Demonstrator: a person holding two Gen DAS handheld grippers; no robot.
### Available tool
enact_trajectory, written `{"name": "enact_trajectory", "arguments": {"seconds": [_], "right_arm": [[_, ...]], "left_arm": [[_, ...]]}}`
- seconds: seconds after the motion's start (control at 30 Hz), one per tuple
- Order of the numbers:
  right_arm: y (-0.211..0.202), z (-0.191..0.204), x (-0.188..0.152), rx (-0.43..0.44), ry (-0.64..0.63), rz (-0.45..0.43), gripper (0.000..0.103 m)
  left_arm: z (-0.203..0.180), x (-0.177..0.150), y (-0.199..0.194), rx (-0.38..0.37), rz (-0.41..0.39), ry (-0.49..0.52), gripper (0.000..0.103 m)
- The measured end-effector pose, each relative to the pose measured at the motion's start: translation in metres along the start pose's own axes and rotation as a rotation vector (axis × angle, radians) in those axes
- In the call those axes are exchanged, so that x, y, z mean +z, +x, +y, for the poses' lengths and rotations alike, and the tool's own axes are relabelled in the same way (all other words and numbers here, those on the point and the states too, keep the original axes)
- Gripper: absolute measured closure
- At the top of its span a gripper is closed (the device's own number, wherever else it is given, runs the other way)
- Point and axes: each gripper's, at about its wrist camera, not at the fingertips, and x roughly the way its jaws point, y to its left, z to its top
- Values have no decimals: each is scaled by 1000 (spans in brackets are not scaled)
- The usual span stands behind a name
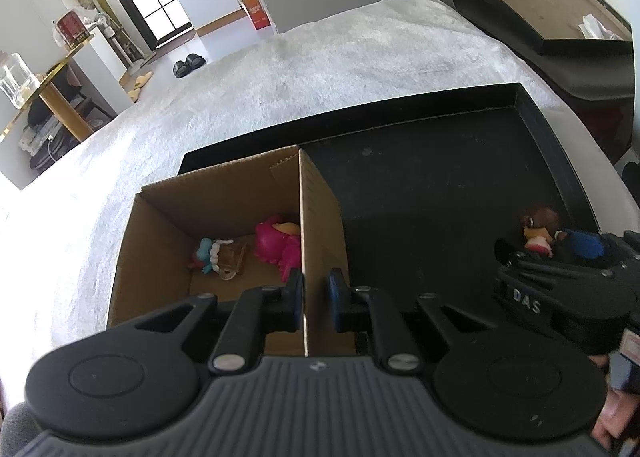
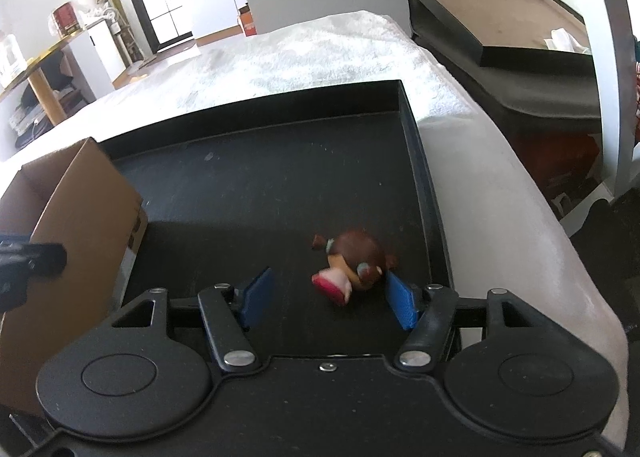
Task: Organize rigid objects
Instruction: 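Close the right gripper around the brown-haired doll figurine, then lift the doll with the right gripper and carry it over the box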
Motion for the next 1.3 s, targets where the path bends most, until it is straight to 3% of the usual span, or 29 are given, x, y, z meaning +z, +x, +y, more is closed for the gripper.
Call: {"name": "enact_trajectory", "arguments": {"seconds": [0.13,0.2,0.43,0.93,1.3], "right_arm": [[5,5,0,-27,-11,-33,42],[8,6,-1,-40,-23,-30,60],[-3,4,-3,-34,-11,-31,61],[-65,25,-2,-39,-31,-69,61],[-93,52,4,-33,-69,-89,60]], "left_arm": [[2,0,1,-11,0,-6,90],[3,0,1,-14,-1,-7,90],[5,1,-1,-22,13,-10,90],[28,-7,-35,-94,-8,-29,86],[67,-15,-52,-84,-25,-81,65]]}}
